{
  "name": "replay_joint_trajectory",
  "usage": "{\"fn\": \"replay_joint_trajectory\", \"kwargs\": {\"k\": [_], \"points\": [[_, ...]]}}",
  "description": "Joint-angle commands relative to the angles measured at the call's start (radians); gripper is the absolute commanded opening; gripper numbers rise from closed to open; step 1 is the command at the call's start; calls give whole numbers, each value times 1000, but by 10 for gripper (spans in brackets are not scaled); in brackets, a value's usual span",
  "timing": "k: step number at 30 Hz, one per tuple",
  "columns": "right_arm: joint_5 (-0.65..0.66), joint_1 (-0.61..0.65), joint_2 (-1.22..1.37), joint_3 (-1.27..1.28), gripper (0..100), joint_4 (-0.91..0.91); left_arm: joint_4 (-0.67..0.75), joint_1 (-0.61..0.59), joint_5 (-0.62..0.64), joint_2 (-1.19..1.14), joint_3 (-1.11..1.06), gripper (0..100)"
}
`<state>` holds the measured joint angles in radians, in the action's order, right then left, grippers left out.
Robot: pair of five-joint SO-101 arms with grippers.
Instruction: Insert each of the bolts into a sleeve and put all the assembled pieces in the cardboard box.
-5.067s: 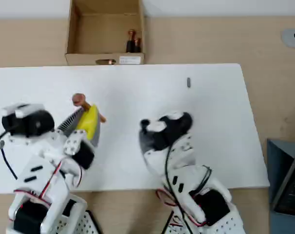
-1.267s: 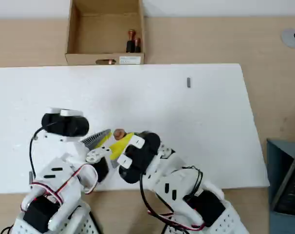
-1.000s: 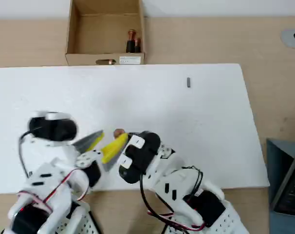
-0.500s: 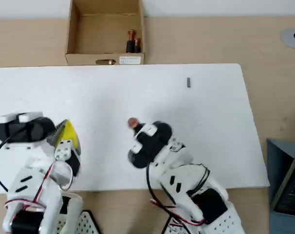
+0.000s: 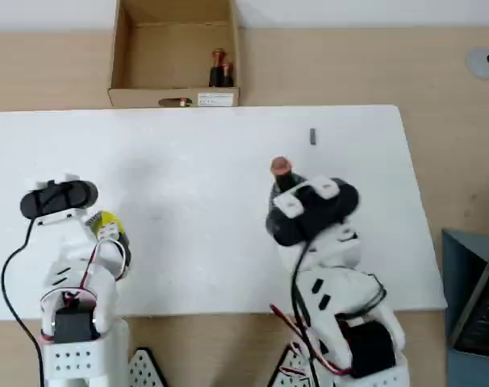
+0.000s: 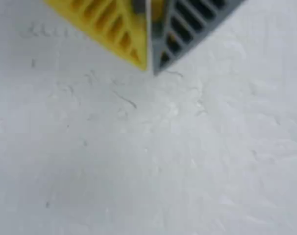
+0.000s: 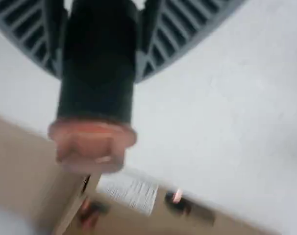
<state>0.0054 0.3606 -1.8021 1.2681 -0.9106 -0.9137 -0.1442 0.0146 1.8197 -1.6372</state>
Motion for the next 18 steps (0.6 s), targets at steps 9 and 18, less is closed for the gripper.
{"fn": "replay_joint_trajectory", "kwargs": {"k": [9,18], "points": [[-61,-25,549,-469,9,117,89,63,-2,4,-55,2],[-31,-25,938,-664,9,304,8,117,44,4,-55,5]]}}
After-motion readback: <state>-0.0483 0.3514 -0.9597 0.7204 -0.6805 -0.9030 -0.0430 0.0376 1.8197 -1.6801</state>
